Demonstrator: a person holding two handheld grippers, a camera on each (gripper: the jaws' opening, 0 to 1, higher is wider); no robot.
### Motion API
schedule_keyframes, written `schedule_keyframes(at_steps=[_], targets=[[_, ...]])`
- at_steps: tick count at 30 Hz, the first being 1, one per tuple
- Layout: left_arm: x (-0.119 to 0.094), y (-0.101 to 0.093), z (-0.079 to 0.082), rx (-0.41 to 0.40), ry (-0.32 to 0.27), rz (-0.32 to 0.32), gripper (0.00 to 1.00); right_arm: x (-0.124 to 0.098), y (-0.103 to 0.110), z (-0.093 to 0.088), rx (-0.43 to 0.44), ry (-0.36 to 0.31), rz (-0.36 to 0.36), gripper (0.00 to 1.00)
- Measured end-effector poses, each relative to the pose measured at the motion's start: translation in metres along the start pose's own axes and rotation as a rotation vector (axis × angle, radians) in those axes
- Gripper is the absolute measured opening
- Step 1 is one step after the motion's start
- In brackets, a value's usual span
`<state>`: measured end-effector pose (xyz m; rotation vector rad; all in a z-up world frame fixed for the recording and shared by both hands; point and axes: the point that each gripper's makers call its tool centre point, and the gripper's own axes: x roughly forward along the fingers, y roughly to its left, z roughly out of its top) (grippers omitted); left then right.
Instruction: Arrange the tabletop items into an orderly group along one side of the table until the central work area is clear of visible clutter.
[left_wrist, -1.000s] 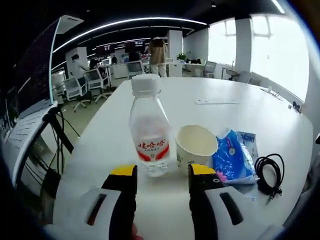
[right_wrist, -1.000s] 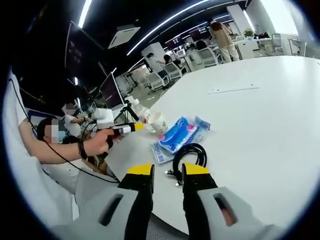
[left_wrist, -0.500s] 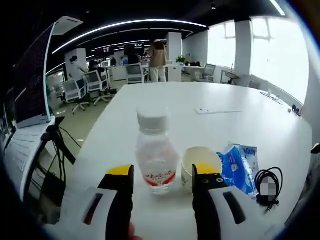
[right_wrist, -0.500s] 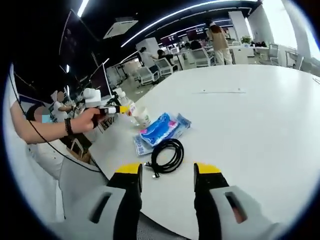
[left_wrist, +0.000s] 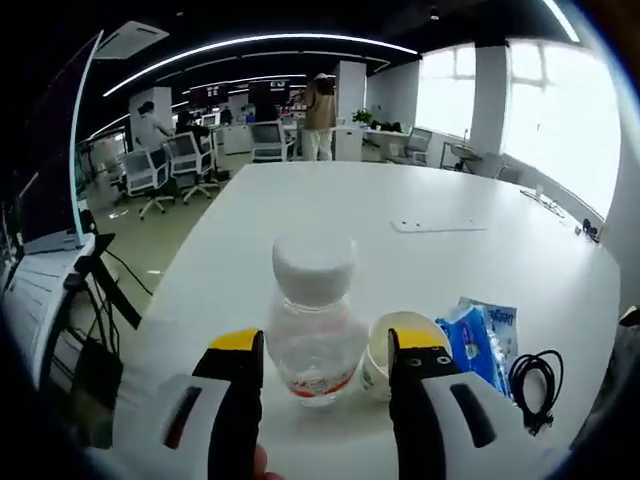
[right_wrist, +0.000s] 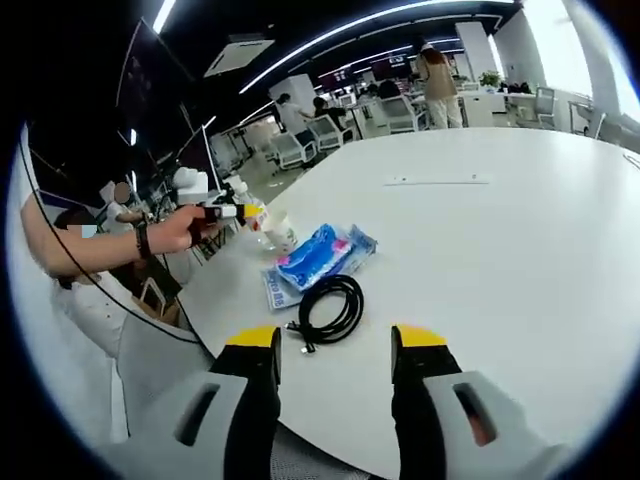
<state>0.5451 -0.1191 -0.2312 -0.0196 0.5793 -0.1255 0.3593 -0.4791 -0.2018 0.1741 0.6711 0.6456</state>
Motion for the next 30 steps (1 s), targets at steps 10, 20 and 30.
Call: schedule_keyframes(at_steps=[10,20,30], targets=[[0.0037,0.0083,-0.0031,0.025,0.020,0.018,0.40,-0.0010,0.0000,0.0042,-0.004,-0.005,0.001,0.41],[0.0018,0.0075,-0.0028,0.046,0.014,0.000,0.39,-0.0016,0.0052,0.0062,-0.012,-0.007,0.005,0.41],[-0.0005,0.0032,-0.0041,0.085,0.016,-0.044,0.39,-0.0020,0.0053,0.0036,-0.010,-0.003,0.003,0.41]])
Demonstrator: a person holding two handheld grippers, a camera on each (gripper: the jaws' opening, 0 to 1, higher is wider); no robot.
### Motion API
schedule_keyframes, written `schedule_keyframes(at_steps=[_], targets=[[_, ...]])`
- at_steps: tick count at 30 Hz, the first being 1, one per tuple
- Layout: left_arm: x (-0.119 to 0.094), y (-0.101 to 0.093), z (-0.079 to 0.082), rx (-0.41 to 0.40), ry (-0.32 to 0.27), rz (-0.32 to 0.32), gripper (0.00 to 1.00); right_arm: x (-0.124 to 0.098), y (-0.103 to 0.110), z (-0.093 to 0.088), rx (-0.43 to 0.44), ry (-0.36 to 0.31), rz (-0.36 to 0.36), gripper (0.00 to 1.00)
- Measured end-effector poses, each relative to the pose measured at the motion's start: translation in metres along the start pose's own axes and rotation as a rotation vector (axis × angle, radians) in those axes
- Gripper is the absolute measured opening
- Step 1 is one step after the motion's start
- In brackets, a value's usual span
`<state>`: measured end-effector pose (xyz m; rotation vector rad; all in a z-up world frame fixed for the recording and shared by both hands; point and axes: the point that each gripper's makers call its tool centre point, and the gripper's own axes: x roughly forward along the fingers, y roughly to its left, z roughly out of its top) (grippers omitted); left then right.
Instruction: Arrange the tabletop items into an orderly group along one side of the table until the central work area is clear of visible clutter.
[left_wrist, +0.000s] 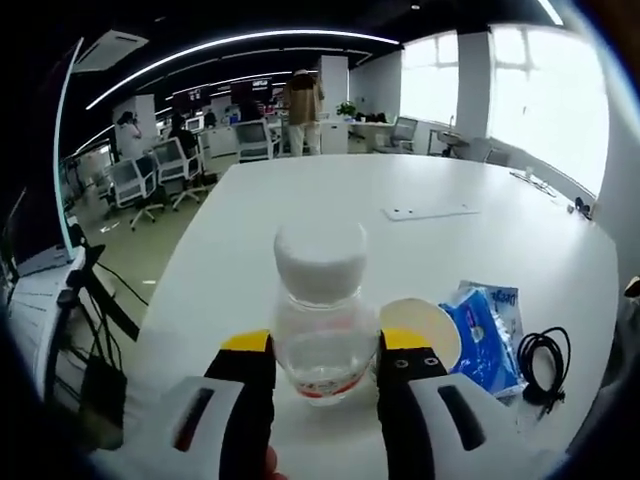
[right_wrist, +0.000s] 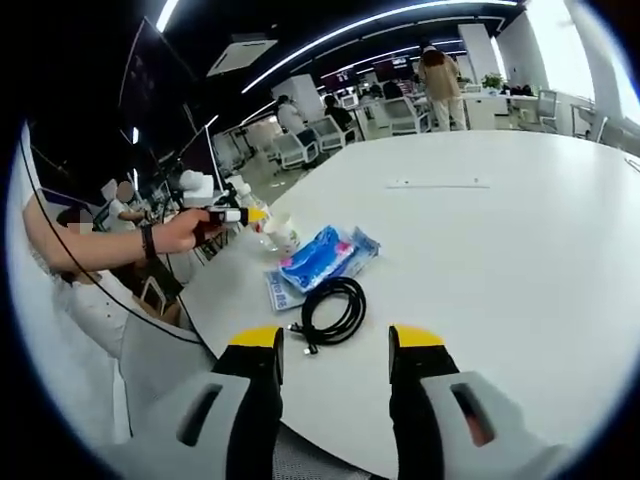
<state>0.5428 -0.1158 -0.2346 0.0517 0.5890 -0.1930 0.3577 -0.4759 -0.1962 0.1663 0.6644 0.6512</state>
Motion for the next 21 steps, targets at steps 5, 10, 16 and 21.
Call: schedule_keyframes(at_steps=[5,10,16,21], targets=[[-0.0016,-0.0019,-0.0013,0.013,0.000,-0.017,0.39,0.0014,0.0008,0.0012,-0.001,-0.003,0.005,0.40],[-0.0006,-0.0016,-0.0010,0.012,0.002,-0.011,0.39,0.0027,0.0022,0.0021,-0.005,-0.001,0.009,0.40],[-0.0009,-0.0005,-0.0006,-0.006,0.004,-0.001,0.40,0.0043,0.0029,0.0026,-0.007,-0.001,0.012,0.40],[-0.0049,0.0034,0.0037,-0.021,-0.017,0.010,0.44,0.0064,0.0027,0.0014,-0.006,0.000,0.014,0.40]])
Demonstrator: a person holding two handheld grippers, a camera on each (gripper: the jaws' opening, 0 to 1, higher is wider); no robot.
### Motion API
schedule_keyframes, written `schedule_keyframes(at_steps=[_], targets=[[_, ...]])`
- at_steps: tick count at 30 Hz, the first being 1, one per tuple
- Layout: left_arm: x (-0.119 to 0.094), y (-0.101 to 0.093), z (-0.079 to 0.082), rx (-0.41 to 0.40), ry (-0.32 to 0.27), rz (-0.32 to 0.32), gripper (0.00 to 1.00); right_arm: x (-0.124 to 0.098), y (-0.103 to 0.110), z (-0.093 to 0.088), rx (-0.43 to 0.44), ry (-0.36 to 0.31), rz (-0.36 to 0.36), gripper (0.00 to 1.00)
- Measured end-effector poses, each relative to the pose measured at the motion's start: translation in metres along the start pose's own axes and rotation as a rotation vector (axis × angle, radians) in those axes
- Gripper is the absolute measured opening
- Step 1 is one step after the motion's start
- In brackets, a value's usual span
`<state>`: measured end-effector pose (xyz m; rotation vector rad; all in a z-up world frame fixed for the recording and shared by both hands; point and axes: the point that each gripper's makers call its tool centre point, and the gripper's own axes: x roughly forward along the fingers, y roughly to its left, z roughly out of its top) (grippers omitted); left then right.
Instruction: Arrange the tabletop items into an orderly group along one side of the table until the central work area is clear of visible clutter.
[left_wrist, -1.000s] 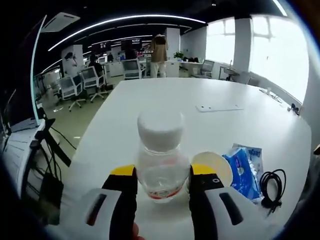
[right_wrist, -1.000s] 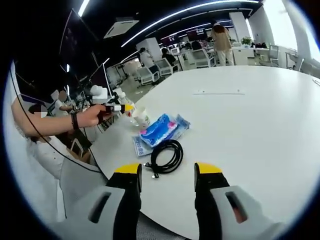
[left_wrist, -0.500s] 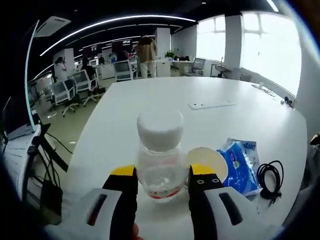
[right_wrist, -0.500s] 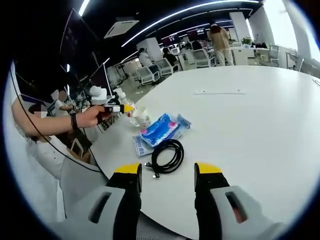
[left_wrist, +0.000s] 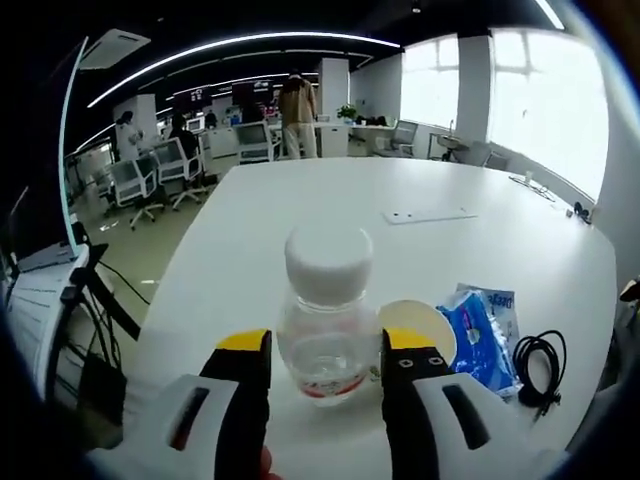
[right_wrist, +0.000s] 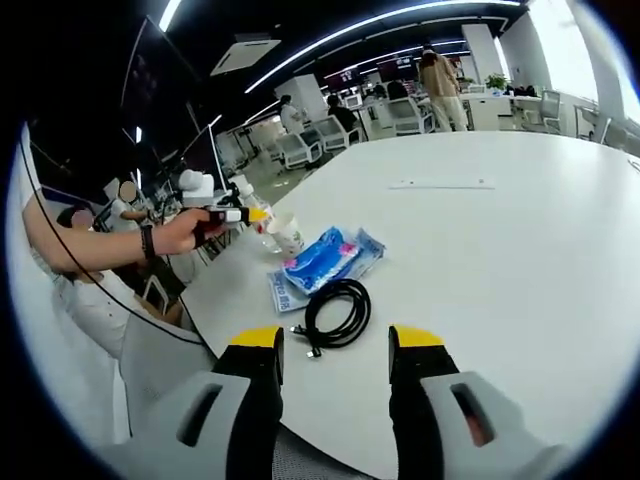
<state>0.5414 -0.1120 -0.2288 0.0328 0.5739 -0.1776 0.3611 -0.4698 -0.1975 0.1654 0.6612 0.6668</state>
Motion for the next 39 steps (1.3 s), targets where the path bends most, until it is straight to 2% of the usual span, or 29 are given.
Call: schedule_keyframes(at_steps=[7,18,27,33,39], targets=[[-0.010,-0.001,0.001,0.014,-0.006,-0.005,0.44,0.005,0.001,-0.003,-0.001,0.007,0.013,0.40],[-0.038,-0.009,-0.001,0.018,-0.018,-0.015,0.45,0.009,-0.002,-0.010,-0.001,0.017,0.013,0.41],[-0.060,-0.023,-0.011,0.038,-0.008,-0.046,0.45,0.014,-0.010,-0.015,-0.010,0.022,-0.015,0.45],[-0.066,-0.031,-0.015,0.040,-0.005,-0.066,0.47,0.015,-0.011,-0.021,-0.046,0.053,-0.025,0.47],[-0.071,-0.039,-0.022,0.043,-0.004,-0.092,0.49,0.016,-0.013,-0.024,-0.043,0.058,-0.031,0.51]])
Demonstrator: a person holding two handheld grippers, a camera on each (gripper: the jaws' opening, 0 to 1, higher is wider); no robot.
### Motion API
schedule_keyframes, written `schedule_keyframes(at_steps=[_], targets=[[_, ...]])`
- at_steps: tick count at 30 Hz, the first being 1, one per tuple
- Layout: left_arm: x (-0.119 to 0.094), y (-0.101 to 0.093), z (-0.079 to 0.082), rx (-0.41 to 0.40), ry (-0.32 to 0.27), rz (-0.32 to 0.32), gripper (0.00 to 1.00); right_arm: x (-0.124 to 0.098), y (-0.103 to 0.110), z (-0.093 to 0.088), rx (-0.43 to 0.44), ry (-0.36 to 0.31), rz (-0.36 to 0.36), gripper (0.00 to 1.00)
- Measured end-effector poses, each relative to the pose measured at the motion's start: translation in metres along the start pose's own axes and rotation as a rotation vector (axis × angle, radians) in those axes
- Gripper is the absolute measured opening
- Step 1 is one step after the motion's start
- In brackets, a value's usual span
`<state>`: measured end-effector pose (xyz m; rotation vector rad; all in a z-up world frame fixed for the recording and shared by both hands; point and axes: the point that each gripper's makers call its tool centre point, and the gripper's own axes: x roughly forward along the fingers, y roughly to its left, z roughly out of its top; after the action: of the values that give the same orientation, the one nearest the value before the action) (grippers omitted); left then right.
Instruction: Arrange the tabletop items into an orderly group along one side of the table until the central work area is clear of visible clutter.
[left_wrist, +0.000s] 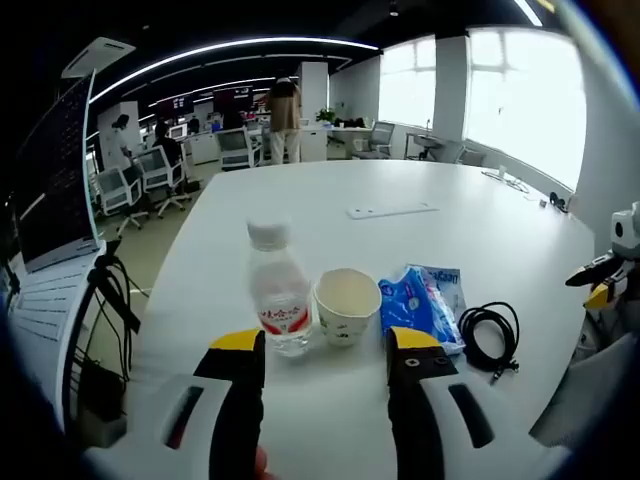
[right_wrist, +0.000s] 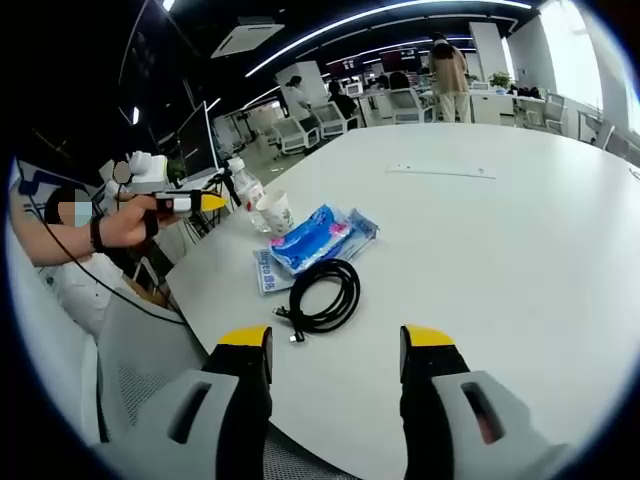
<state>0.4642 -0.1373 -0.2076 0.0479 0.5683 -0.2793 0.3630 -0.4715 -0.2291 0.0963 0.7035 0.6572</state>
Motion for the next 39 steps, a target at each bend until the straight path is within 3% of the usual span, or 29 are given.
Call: schedule_keyframes(at_steps=[9,19,25,39], targets=[[-0.008,-0.017,-0.005,0.010,-0.005,-0.036,0.52,0.005,0.006,0.001,-0.009,0.014,0.019,0.52],[-0.020,-0.042,-0.020,0.041,0.019,-0.100,0.55,0.009,0.012,0.000,-0.037,0.044,0.026,0.57],[-0.025,-0.048,-0.023,0.045,0.021,-0.120,0.56,0.012,0.018,0.005,-0.042,0.044,0.034,0.54],[-0.038,-0.054,-0.030,0.057,0.028,-0.138,0.57,0.021,0.026,0.011,-0.064,0.070,0.046,0.60]])
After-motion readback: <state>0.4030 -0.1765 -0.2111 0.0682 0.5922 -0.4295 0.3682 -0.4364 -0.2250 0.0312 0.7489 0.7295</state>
